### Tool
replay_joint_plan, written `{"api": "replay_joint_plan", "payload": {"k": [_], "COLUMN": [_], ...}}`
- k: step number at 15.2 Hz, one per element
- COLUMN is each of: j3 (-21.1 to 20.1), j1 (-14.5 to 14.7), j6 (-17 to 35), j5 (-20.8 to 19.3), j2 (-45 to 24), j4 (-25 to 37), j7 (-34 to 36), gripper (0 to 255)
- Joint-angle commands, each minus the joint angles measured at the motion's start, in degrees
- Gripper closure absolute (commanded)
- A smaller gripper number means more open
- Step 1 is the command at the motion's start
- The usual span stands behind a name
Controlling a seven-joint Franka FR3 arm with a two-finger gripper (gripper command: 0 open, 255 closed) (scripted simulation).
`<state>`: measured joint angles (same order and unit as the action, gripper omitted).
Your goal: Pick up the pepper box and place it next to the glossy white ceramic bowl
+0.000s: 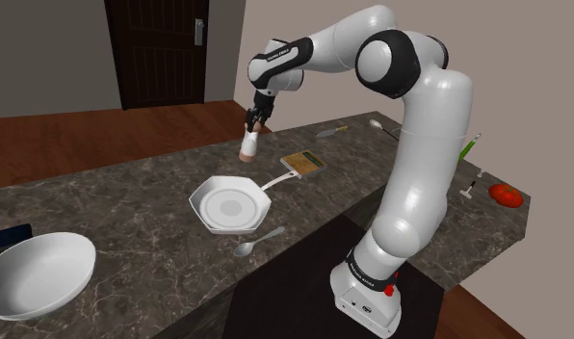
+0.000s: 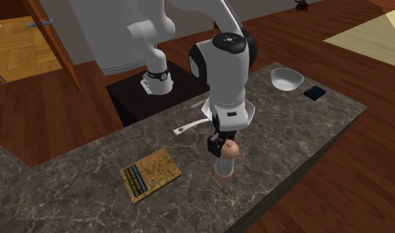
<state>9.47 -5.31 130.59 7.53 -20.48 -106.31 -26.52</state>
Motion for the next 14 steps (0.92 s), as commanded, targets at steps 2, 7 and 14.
{"api": "replay_joint_plan", "payload": {"k": [2,7,14], "j3": [0.12,0.33,0.55], "j1": [0.08,0.2,0.3], "j6": [-1.56,-4.82,-9.53], "j5": [-0.29,-0.84,-1.49], "j2": [0.9,2.63,4.63], "j4": [0.67,2.24,5.0], "j7": [0.26,0.72,1.29], "gripper": [255,255,255]}}
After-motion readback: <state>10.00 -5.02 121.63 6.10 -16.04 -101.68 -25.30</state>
